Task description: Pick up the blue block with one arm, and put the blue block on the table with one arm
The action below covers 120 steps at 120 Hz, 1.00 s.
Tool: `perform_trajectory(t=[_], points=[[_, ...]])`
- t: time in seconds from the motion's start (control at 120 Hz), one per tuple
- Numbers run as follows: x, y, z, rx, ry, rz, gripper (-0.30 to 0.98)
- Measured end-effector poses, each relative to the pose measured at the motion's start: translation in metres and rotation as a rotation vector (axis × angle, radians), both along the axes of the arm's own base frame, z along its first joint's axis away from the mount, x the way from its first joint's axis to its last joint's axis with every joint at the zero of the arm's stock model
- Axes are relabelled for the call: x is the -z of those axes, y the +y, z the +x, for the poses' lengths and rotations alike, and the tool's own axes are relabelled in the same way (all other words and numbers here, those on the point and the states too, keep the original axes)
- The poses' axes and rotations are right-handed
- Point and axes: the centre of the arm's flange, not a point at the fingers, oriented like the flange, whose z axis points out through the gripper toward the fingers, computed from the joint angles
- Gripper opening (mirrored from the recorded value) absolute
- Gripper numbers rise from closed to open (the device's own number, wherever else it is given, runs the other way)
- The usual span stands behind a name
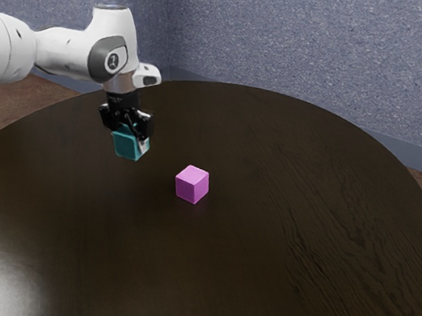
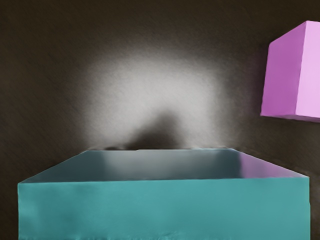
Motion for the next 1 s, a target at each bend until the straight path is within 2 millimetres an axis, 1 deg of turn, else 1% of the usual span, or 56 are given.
perform_trajectory(t=[0.05,0.092,0.158,0.2,0.233,0.408,0.475,0.508,0.542,0.608,0.65,0.683,0.7,0.725,0.75,0.775,0.825,0.883,1.0], points=[[0.019,0.016,0.002,-0.015,0.020,-0.003,0.35],[0.032,0.026,0.004,-0.021,0.032,-0.006,0.36],[0.049,0.033,0.010,-0.020,0.044,-0.009,0.36],[0.055,0.034,0.011,-0.017,0.049,-0.013,0.36],[0.057,0.035,0.012,-0.014,0.049,-0.016,0.41],[0.058,0.034,0.013,0.001,0.043,-0.033,0.54],[0.051,0.034,0.013,0.007,0.034,-0.036,0.58],[0.037,0.032,0.013,0.012,0.016,-0.034,0.60],[0.011,0.029,0.012,0.020,-0.013,-0.029,0.61],[-0.082,0.005,-0.001,0.063,-0.109,-0.012,0.63],[-0.151,-0.021,-0.019,0.107,-0.177,0.003,0.64],[-0.196,-0.043,-0.036,0.145,-0.222,0.014,0.65],[-0.215,-0.055,-0.044,0.167,-0.240,0.019,0.65],[-0.234,-0.073,-0.053,0.199,-0.256,0.026,0.65],[-0.245,-0.086,-0.060,0.225,-0.260,0.030,0.66],[-0.251,-0.096,-0.064,0.245,-0.258,0.033,0.66],[-0.256,-0.106,-0.070,0.266,-0.246,0.036,0.67],[-0.257,-0.106,-0.074,0.272,-0.228,0.040,0.67],[-0.259,-0.094,-0.079,0.258,-0.203,0.046,0.68]])
